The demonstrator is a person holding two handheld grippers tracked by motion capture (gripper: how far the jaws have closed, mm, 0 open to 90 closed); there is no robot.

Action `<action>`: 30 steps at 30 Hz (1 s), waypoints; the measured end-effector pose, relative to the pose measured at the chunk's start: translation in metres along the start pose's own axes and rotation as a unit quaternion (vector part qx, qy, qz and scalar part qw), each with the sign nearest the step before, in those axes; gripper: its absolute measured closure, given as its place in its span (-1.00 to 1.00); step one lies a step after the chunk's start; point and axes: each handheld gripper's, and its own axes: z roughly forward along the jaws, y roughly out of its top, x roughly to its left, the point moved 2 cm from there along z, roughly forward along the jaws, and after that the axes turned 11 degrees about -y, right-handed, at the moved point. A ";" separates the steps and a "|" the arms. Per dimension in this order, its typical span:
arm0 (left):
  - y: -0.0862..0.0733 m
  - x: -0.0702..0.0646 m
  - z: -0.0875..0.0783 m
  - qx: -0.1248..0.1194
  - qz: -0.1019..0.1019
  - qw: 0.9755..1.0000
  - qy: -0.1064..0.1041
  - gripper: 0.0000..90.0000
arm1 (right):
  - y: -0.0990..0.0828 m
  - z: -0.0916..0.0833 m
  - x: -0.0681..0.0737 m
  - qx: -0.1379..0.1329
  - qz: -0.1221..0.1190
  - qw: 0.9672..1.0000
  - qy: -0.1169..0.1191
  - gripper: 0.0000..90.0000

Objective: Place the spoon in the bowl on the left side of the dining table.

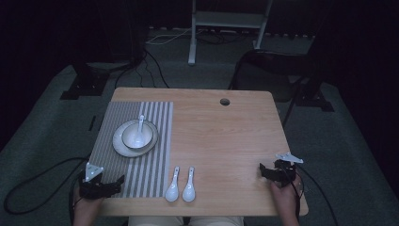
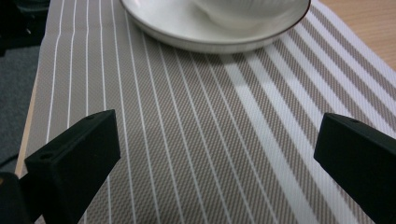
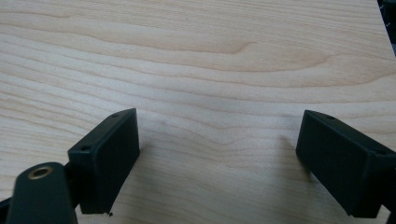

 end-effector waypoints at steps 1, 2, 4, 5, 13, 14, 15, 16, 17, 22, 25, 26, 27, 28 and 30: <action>-0.002 0.001 -0.001 0.001 -0.002 1.000 0.002 -0.99 | 0.000 0.000 0.000 0.000 0.000 1.000 0.000 -0.72; -0.002 0.001 -0.001 0.001 -0.002 1.000 0.002 -0.99 | 0.000 0.000 0.000 0.000 0.000 1.000 0.000 -0.72; -0.007 0.003 -0.006 -0.002 -0.009 1.000 0.002 -0.99 | 0.000 0.000 0.000 0.000 0.000 1.000 0.000 -0.72; -0.009 0.004 -0.008 -0.003 -0.011 1.000 0.003 -0.99 | 0.000 0.000 0.000 0.000 0.000 1.000 0.000 -0.72; -0.024 0.009 -0.016 0.001 -0.030 1.000 0.008 -0.99 | 0.000 0.000 0.000 0.000 0.000 1.000 0.000 -0.72; -0.026 0.011 -0.018 0.003 -0.033 0.999 0.013 -0.99 | 0.000 0.000 0.000 0.000 0.000 1.000 0.000 -0.72; -0.028 0.012 -0.020 0.002 -0.036 0.999 0.016 -0.99 | 0.000 0.000 0.000 0.000 0.000 1.000 0.000 -0.72; -0.029 0.013 -0.021 0.002 -0.038 0.999 0.018 -0.99 | 0.000 0.000 0.000 0.000 0.000 1.000 0.000 -0.72; -0.030 0.014 -0.022 0.000 -0.039 0.999 0.020 -0.99 | 0.000 0.000 0.000 0.000 0.000 1.000 0.000 -0.72; -0.040 0.016 -0.027 0.004 -0.041 0.999 0.029 -0.99 | 0.000 0.000 0.000 0.000 0.000 1.000 0.000 -0.72; -0.045 0.019 -0.032 0.002 -0.044 0.998 0.043 -0.99 | 0.000 0.000 0.000 0.000 0.000 1.000 0.000 -0.72; -0.047 0.020 -0.033 0.002 -0.046 0.998 0.046 -0.99 | 0.000 0.000 0.000 0.000 0.000 1.000 0.000 -0.72; -0.049 0.021 -0.034 0.001 -0.047 0.998 0.051 -0.99 | 0.000 0.000 0.000 0.000 0.000 1.000 0.000 -0.72; -0.051 0.022 -0.035 0.001 -0.048 0.997 0.058 -0.99 | 0.000 0.000 0.000 0.000 0.000 1.000 0.000 -0.72; -0.053 0.025 -0.037 0.003 -0.054 0.997 0.063 -0.99 | 0.000 0.000 0.000 0.000 0.000 1.000 0.000 -0.72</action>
